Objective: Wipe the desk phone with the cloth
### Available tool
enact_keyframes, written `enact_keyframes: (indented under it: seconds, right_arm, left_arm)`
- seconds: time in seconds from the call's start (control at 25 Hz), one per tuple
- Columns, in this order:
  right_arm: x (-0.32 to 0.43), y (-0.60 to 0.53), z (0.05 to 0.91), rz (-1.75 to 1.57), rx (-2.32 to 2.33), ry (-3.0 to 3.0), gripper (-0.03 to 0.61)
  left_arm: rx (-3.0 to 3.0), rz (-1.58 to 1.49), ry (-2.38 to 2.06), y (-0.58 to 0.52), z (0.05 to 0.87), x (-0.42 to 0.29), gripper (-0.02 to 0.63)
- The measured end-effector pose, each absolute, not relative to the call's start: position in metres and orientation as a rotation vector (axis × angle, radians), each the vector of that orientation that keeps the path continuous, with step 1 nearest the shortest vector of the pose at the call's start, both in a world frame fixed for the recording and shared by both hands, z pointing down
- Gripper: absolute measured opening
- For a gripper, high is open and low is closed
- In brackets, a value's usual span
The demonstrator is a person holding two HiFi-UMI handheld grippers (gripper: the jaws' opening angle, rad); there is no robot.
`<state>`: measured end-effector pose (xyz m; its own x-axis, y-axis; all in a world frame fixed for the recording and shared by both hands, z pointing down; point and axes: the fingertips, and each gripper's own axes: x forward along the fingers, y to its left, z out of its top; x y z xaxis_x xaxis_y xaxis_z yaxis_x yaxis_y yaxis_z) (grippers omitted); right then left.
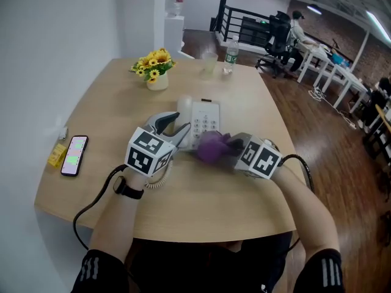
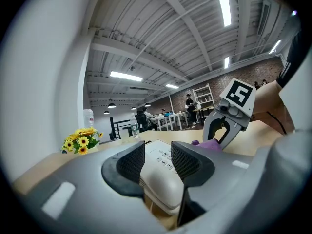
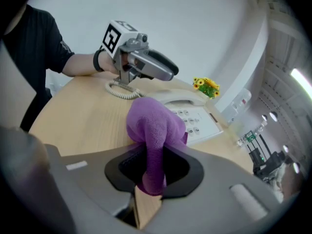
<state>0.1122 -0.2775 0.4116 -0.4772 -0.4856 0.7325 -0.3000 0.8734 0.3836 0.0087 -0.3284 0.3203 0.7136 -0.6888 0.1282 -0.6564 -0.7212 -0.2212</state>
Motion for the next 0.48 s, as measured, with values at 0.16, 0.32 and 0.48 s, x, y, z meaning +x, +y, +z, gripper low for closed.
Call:
enact_keyframes:
  seconds: [0.16,0.32,0.48]
  right_arm:
    - [0.129,-0.286,0.372,-0.102,0.752,-2.360,0.078]
    - [0.164,-0.305,0.332,0.050,1.043,-2.589,0.078]
    - [0.189,-0.308,0.316,0.146,1.234,-2.740,0.078]
  left_arm:
    - [-2.766,-0.293,1.076,-0.325,0.319,0.011,0.163]
    - [-2.781,-0.276,1.059,-0.323,0.317,0.014,0.163]
    - [-2.794,-0.266,1.044,-0.319,0.317,0.017,0.163]
